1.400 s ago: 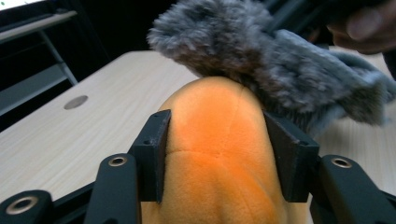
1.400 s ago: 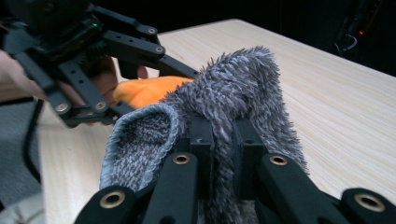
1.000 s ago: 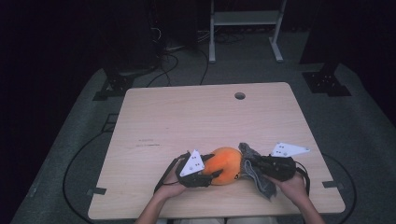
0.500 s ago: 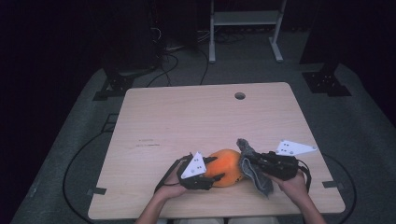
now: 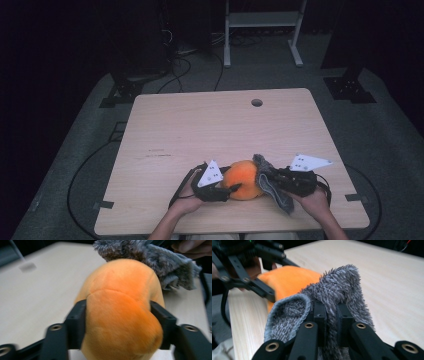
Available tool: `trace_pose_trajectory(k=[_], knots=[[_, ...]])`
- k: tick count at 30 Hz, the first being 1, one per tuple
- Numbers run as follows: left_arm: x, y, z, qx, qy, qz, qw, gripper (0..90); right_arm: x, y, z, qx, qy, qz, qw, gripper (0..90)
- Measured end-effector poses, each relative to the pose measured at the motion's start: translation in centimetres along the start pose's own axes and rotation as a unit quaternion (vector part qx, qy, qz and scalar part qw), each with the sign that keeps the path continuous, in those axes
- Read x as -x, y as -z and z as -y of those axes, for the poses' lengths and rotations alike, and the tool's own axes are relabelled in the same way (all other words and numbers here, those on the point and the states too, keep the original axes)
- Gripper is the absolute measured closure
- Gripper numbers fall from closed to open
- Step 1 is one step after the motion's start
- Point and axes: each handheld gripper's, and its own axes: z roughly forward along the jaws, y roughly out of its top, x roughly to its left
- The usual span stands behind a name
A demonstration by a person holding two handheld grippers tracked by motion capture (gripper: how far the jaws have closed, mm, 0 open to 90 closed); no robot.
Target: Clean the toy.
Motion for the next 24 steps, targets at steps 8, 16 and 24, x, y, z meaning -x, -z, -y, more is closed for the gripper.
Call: trace_pose_trajectory(k=[8, 16, 24], knots=[[-1.0, -0.4, 0.6, -0.012, 0.049, 0.004, 0.9987, 15.2, -0.5, -1.3, -0.2, -0.01, 0.018, 0.0, 0.9998, 80.9], [0.3, -0.4, 0.1, 0.005, -0.033, -0.004, 0.9994, 37.2, -2.4, -0.1, -2.2, -0.002, 0.068, 0.006, 0.9977, 80.9], [1.0, -0.5, 0.3, -0.012, -0.081, 0.01, 0.9966, 37.4, -4.6, -1.9, -3.2, -0.022, 0.114, -0.021, 0.993, 80.9]])
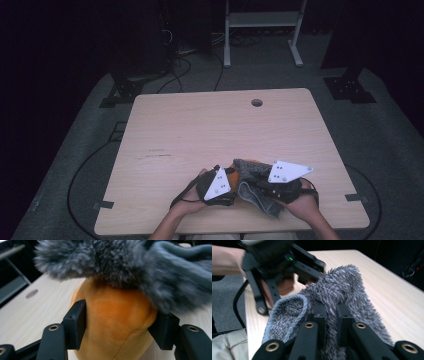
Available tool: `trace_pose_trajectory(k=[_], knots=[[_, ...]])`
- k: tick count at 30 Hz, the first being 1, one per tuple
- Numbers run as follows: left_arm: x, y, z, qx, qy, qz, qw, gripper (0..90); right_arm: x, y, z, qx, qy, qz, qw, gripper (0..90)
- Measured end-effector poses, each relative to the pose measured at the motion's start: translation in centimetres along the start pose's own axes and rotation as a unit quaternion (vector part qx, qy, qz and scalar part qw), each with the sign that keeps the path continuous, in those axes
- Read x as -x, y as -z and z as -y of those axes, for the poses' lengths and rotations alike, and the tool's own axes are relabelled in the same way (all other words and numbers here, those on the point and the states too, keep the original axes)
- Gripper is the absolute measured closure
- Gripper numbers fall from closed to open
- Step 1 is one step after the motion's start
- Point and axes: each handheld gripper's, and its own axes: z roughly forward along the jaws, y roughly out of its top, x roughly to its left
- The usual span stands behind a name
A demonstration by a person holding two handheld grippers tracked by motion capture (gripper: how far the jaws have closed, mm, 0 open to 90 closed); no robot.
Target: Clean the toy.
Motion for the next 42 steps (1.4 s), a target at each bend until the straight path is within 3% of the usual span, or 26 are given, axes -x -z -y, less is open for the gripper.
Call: trace_pose_trajectory(k=[4, 7, 11, 13, 16, 18, 19, 21, 23, 25, 28, 31, 34, 40, 42], knots=[[-0.7, 0.2, 0.6, -0.01, 0.021, 0.003, 0.9997, 37.6, 1.9, 0.5, 2.1, -0.003, -0.044, 0.012, 0.999, 80.9], [-1.2, 0.4, 1.2, -0.009, 0.048, 0.009, 0.9988, 37.5, 2.8, 0.9, 3.2, -0.01, -0.066, 0.026, 0.9974, 80.9], [-2.1, 0.7, 1.9, -0.005, 0.083, 0.016, 0.9964, 30.6, 3.1, 0.8, 3.8, -0.019, -0.076, 0.027, 0.9966, 80.9], [-2.4, 0.8, 1.7, 0.006, 0.111, 0.019, 0.9936, 20.4, 3.0, 0.6, 3.7, -0.019, -0.073, 0.03, 0.9967, 80.9], [-2.5, 1.0, 1.0, 0.03, 0.13, 0.016, 0.9909, 13.4, 2.6, 0.5, 3.4, -0.013, -0.07, 0.027, 0.9971, 80.9], [-2.5, 1.2, 0.8, 0.044, 0.127, 0.023, 0.9907, 19.6, 2.2, 0.3, 3.3, -0.014, -0.059, 0.027, 0.9978, 80.9], [-2.4, 1.1, 0.9, 0.033, 0.116, 0.019, 0.9925, 25.6, 2.2, 0.3, 3.3, -0.013, -0.058, 0.027, 0.9979, 80.9], [-2.4, 1.0, 1.2, 0.02, 0.124, 0.022, 0.9919, 34.0, 2.7, 0.4, 3.7, -0.011, -0.069, 0.023, 0.9973, 80.9], [-2.5, 1.1, 1.3, 0.005, 0.124, 0.017, 0.9921, 36.5, 3.2, 0.4, 4.2, -0.021, -0.075, 0.031, 0.9965, 80.9], [-2.6, 1.2, 1.4, -0.003, 0.132, 0.021, 0.991, 37.6, 3.7, 0.6, 4.8, -0.031, -0.091, 0.038, 0.9946, 80.9], [-2.7, 1.2, 1.5, -0.015, 0.124, 0.02, 0.992, 38.8, 3.6, 0.9, 4.7, -0.028, -0.094, 0.039, 0.9944, 80.8], [-2.8, 1.3, 1.7, -0.016, 0.132, 0.018, 0.991, 38.9, 2.7, 0.9, 3.5, 0.002, -0.078, 0.007, 0.9969, 80.8], [-3.1, 1.5, 1.8, -0.02, 0.134, 0.02, 0.9905, 38.6, 2.6, 0.2, 3.7, -0.011, -0.068, 0.003, 0.9976, 80.8], [-3.2, 1.6, 2.0, -0.025, 0.137, 0.019, 0.9901, 38.5, 4.1, 0.7, 5.6, -0.046, -0.104, 0.033, 0.9929, 80.8], [-3.3, 1.6, 2.1, -0.023, 0.141, 0.015, 0.9896, 38.3, 4.2, 1.0, 5.4, -0.042, -0.107, 0.034, 0.9928, 80.8]])
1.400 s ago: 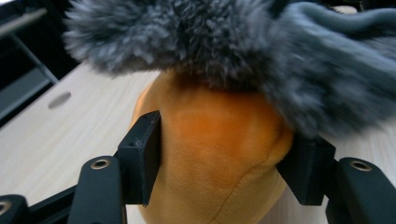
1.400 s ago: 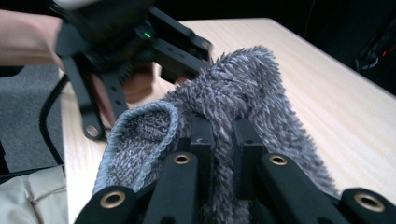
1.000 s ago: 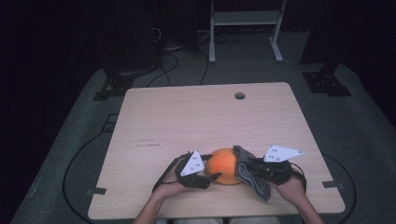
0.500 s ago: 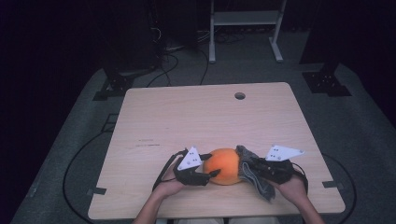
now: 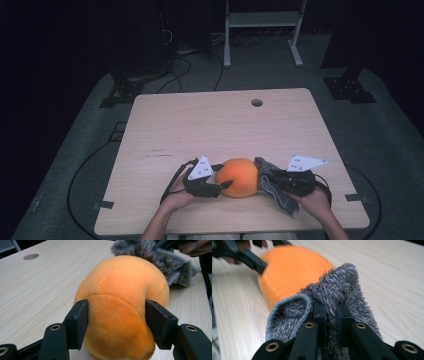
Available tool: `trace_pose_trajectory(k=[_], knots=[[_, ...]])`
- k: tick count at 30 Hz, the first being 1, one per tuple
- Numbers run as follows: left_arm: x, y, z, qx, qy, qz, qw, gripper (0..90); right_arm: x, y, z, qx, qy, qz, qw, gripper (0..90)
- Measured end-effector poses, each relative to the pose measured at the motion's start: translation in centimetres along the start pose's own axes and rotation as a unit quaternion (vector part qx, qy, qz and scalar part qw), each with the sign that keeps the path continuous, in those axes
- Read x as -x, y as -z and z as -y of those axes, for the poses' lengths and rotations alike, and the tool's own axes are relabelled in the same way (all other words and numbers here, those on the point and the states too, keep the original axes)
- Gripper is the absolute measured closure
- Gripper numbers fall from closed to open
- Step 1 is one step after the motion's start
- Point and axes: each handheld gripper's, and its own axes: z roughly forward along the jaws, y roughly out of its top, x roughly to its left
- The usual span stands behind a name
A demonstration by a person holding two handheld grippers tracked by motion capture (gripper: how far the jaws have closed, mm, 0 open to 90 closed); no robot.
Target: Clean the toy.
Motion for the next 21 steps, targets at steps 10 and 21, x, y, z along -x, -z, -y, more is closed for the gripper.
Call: trace_pose_trajectory(k=[10, 21], knots=[[-0.5, 0.5, -0.2, 0.002, 0.014, 0.038, 0.9992, 33.9, -0.8, -0.6, -0.5, 0.018, 0.006, -0.032, 0.9993, 80.8], [-0.8, -1.3, -0.9, -0.011, 0.091, 0.047, 0.9947, 27.0, -0.7, -0.2, -0.2, 0.004, 0.012, -0.035, 0.9993, 80.8]])
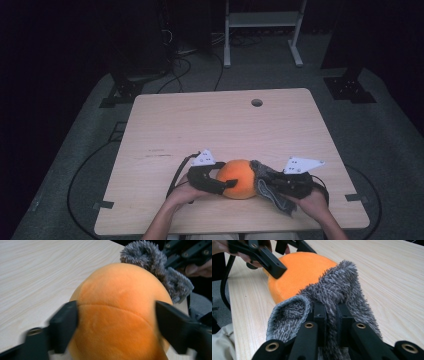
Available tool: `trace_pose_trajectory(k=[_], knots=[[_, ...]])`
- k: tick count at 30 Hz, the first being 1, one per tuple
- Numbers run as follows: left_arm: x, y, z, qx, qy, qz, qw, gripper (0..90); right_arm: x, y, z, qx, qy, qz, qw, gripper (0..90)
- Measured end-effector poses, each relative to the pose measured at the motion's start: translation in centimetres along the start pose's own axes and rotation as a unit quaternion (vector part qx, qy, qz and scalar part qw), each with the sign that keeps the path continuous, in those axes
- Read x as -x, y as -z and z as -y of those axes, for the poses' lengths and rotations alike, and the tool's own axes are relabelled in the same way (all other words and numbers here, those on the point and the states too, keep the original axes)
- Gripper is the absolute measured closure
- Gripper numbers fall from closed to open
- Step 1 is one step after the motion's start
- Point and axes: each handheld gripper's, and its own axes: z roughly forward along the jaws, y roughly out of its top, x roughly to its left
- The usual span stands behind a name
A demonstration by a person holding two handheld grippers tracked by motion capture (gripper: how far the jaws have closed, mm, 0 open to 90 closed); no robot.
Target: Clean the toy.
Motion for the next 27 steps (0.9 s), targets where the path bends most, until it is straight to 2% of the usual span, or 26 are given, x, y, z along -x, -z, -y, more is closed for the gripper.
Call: trace_pose_trajectory(k=[2, 3, 4, 5, 7, 8, 10, 11, 13, 14, 16, 17, 18, 20, 21, 24, 27], knots=[[0.7, 0.1, -0.2, 0.015, -0.023, -0.016, 0.9995, 40.0, 0.1, 0.1, -0.1, 0.0, -0.001, 0.002, 1.0, 80.8], [1.2, 0.2, -0.3, 0.037, -0.041, -0.026, 0.9982, 43.1, 0.2, 0.2, -0.1, -0.001, -0.001, 0.004, 1.0, 80.8], [1.4, 0.3, -0.5, 0.05, -0.046, -0.032, 0.9972, 44.8, 0.3, 0.3, -0.2, -0.002, 0.0, 0.012, 0.9999, 80.8], [1.8, 0.3, -0.7, 0.067, -0.064, -0.049, 0.9945, 45.2, 0.4, 0.5, -0.2, -0.003, -0.002, 0.019, 0.9998, 80.8], [2.5, 0.1, -0.8, 0.084, -0.112, -0.081, 0.9868, 45.2, 0.6, 1.1, -0.5, 0.016, -0.009, 0.034, 0.9993, 80.9], [2.6, -0.2, -0.7, 0.08, -0.119, -0.083, 0.9862, 44.9, 0.5, 1.3, -0.7, 0.027, -0.014, 0.034, 0.999, 80.9], [2.4, -0.8, -0.3, 0.061, -0.118, -0.071, 0.9886, 43.0, 0.2, 1.0, -1.2, 0.05, -0.015, 0.027, 0.9983, 80.9], [2.3, -0.7, -0.2, 0.053, -0.115, -0.072, 0.9893, 40.7, 0.1, 0.5, -1.5, 0.052, -0.015, 0.023, 0.9983, 80.8], [1.6, 0.2, -0.3, 0.038, -0.083, -0.048, 0.9947, 31.0, -0.2, -0.8, -1.5, 0.038, -0.01, 0.021, 0.999, 80.8], [1.4, 0.8, -0.4, 0.042, -0.073, -0.05, 0.9952, 24.2, -0.2, -1.4, -1.3, 0.033, -0.01, 0.015, 0.9993, 80.8], [0.8, 1.5, -0.6, 0.059, -0.051, -0.059, 0.9952, 17.9, -0.8, -2.0, -1.2, 0.039, -0.004, -0.003, 0.9992, 80.8], [0.6, 1.3, -0.7, 0.042, -0.044, -0.059, 0.9964, 16.5, -1.2, -2.1, -1.3, 0.042, 0.005, -0.012, 0.999, 80.8], [0.5, 1.1, -0.6, 0.028, -0.044, -0.062, 0.9967, 14.4, -1.6, -2.2, -1.4, 0.043, 0.016, -0.01, 0.9989, 80.7], [0.3, 0.6, 0.1, 0.009, -0.042, -0.051, 0.9978, 16.2, -1.6, -2.3, -1.3, 0.041, 0.017, -0.008, 0.999, 80.7], [0.4, 0.5, 0.4, 0.006, -0.051, -0.053, 0.9973, 20.8, -1.4, -2.2, -1.0, 0.042, 0.014, -0.006, 0.999, 80.7], [0.3, 0.9, 0.7, -0.009, -0.054, -0.054, 0.9971, 26.2, -0.3, -2.1, 0.1, 0.029, -0.014, 0.014, 0.9994, 80.8], [0.0, 1.3, 1.1, -0.013, -0.051, -0.052, 0.9972, 26.4, 1.0, -2.1, 1.2, -0.007, -0.048, 0.035, 0.9982, 80.8]])
